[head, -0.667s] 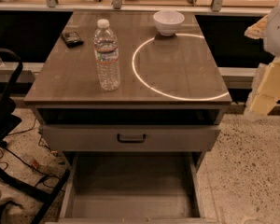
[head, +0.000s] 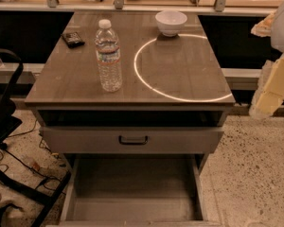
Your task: Move water bottle near rxbar chocolate
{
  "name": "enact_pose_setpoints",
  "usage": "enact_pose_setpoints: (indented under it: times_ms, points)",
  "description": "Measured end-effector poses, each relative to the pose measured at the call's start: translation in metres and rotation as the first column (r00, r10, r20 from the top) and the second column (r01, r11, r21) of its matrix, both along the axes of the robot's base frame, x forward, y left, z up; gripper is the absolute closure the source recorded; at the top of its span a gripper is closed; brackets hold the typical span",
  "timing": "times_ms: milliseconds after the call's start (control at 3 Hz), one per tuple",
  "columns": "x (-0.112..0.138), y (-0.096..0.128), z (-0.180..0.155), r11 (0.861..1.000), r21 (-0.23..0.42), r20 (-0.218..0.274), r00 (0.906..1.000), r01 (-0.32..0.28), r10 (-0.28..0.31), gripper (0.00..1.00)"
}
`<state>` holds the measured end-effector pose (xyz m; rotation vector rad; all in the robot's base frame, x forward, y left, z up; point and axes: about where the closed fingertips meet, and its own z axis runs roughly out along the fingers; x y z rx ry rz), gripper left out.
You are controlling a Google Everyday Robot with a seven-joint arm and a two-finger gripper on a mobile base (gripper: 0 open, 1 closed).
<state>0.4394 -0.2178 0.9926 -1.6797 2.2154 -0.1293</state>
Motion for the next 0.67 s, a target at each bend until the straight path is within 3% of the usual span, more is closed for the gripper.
enact_pose_setpoints:
  times_ms: [333, 667]
  points:
    - [0.007, -0.013, -0.005, 0.998, 0.052, 0.003, 0.9991, 0.041, -0.041, 0.00]
    - [0.033, -0.018, -0.023, 0.958, 0.270, 0.051, 0.9928, 0.091, -0.109, 0.00]
